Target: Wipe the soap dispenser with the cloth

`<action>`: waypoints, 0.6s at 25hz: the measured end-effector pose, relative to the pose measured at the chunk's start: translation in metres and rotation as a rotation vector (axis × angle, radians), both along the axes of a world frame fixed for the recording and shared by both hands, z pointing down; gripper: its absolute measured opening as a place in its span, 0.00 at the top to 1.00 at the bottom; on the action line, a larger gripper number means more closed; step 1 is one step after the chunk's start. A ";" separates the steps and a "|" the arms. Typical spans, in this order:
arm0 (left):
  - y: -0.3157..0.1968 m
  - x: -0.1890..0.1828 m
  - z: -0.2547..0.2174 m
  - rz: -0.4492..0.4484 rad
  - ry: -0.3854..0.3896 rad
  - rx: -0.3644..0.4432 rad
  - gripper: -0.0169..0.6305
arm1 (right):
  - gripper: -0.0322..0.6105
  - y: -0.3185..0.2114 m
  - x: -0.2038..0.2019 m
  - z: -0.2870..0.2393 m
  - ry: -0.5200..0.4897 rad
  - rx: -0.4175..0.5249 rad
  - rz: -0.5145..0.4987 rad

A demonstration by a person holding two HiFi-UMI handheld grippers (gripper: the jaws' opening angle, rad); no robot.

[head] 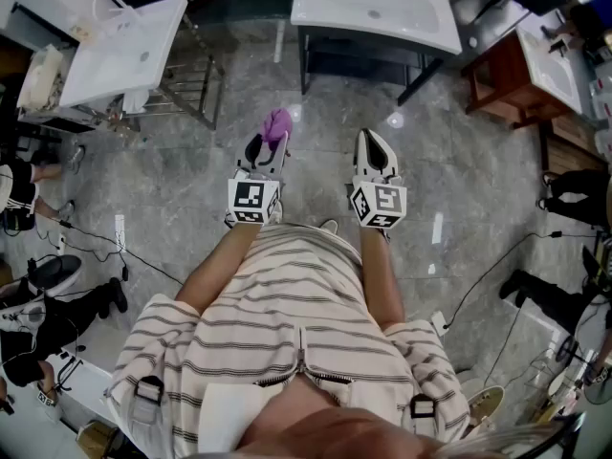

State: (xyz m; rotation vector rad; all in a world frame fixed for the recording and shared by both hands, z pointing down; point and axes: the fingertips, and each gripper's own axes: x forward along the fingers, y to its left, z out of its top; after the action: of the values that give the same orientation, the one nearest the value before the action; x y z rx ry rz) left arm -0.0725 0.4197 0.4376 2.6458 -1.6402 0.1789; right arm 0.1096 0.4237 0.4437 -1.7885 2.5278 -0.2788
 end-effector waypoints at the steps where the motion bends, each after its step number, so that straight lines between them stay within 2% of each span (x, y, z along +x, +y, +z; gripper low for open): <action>1: 0.003 0.003 0.000 -0.002 0.004 0.000 0.77 | 0.94 0.002 0.003 0.001 -0.005 0.000 0.000; 5: 0.014 0.019 0.003 -0.009 0.004 0.001 0.77 | 0.94 0.010 0.018 0.001 -0.031 0.009 -0.017; 9: 0.023 0.045 0.005 -0.010 -0.010 0.000 0.77 | 0.94 0.016 0.033 -0.003 -0.011 0.037 -0.047; 15: 0.025 0.071 0.014 -0.007 -0.020 -0.020 0.77 | 0.94 0.017 0.035 -0.001 -0.038 0.044 -0.106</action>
State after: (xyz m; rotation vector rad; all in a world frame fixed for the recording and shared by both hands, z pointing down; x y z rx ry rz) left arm -0.0019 0.4447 0.4512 2.6318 -1.6447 0.2205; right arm 0.1449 0.4411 0.4429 -1.6212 2.5854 -0.2560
